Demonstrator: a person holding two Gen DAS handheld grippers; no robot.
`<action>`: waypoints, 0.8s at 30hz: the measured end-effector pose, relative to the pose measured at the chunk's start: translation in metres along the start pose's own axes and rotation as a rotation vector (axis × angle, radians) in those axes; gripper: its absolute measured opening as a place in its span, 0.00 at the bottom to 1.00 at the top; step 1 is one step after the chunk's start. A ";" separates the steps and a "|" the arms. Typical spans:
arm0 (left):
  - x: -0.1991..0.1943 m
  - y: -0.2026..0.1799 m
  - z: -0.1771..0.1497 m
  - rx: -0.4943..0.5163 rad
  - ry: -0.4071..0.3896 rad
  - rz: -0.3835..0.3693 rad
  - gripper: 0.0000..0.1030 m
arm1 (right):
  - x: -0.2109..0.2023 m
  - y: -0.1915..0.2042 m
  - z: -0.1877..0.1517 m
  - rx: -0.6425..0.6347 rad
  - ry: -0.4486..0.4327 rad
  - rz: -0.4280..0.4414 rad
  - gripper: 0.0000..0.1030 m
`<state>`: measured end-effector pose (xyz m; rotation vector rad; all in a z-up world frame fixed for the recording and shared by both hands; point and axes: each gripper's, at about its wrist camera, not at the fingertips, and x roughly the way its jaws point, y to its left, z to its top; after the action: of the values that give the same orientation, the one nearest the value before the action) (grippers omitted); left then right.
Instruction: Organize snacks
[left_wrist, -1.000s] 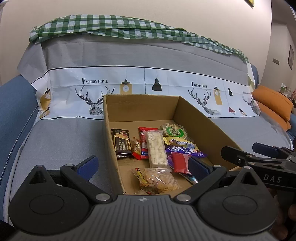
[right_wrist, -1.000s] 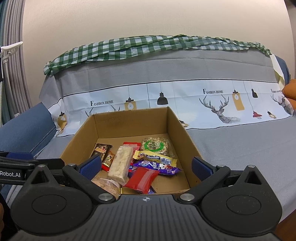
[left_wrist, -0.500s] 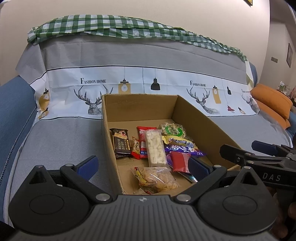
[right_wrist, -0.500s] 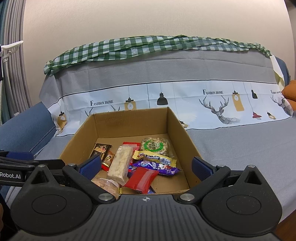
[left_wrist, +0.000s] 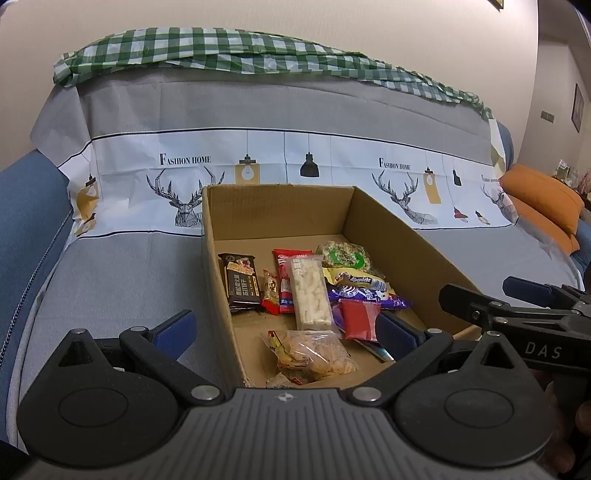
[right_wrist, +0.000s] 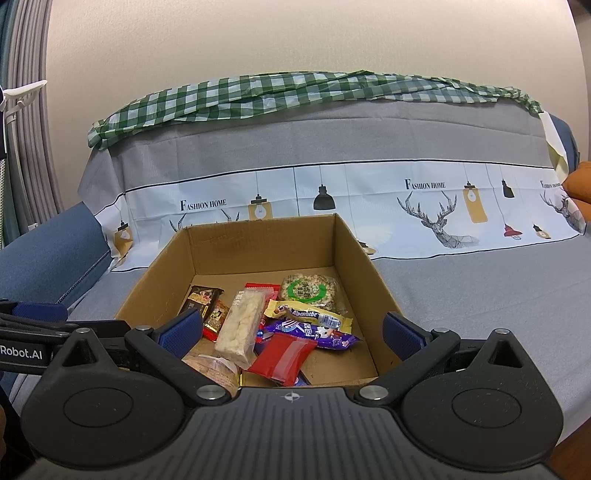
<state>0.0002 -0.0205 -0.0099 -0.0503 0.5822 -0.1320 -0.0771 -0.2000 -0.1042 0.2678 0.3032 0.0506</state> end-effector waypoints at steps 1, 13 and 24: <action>0.000 0.000 0.000 -0.001 0.000 -0.001 1.00 | 0.000 -0.001 0.000 -0.001 -0.001 0.001 0.99; -0.001 0.003 0.000 0.001 0.000 -0.005 1.00 | 0.000 -0.005 0.001 -0.010 0.000 0.005 0.99; -0.001 0.003 0.000 0.003 0.001 -0.005 1.00 | 0.000 -0.006 0.001 -0.011 0.001 0.004 0.99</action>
<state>0.0000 -0.0179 -0.0098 -0.0490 0.5825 -0.1372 -0.0763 -0.2062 -0.1047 0.2576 0.3031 0.0564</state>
